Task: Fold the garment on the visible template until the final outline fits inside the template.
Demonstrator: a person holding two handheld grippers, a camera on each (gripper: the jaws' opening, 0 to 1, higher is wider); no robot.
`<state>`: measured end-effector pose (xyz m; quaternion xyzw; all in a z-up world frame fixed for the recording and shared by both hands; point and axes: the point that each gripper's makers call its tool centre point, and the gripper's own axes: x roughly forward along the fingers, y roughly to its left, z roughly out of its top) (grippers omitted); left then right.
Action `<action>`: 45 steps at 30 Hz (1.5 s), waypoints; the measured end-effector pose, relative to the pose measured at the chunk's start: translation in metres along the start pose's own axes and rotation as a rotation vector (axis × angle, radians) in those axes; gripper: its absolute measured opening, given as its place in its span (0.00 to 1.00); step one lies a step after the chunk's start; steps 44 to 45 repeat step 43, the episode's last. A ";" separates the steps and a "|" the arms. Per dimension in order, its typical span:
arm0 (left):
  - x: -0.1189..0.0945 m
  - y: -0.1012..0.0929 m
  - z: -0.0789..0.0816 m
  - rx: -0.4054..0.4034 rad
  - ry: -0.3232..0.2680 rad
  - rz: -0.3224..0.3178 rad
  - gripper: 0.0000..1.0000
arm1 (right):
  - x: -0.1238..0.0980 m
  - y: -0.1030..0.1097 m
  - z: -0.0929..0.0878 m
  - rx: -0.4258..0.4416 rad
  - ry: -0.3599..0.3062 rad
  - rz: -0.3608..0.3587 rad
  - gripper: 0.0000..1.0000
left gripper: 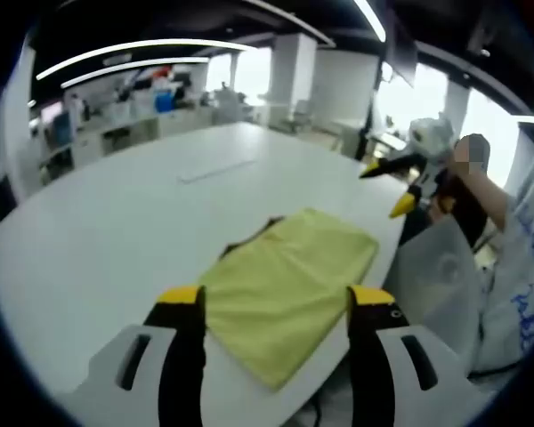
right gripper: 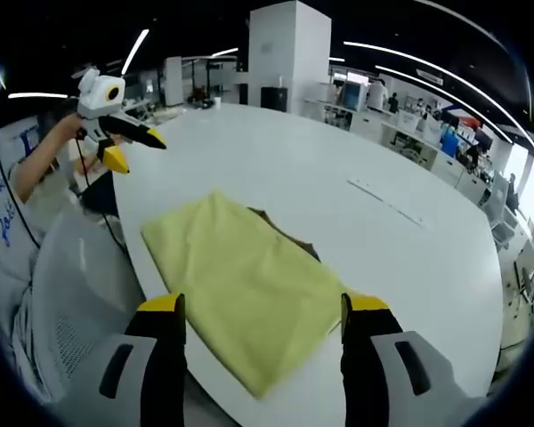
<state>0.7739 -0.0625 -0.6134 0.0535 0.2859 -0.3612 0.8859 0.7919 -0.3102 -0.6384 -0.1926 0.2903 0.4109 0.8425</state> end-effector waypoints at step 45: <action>-0.039 -0.031 -0.024 0.030 0.058 -0.050 1.00 | -0.057 0.026 -0.037 0.054 0.079 -0.031 1.00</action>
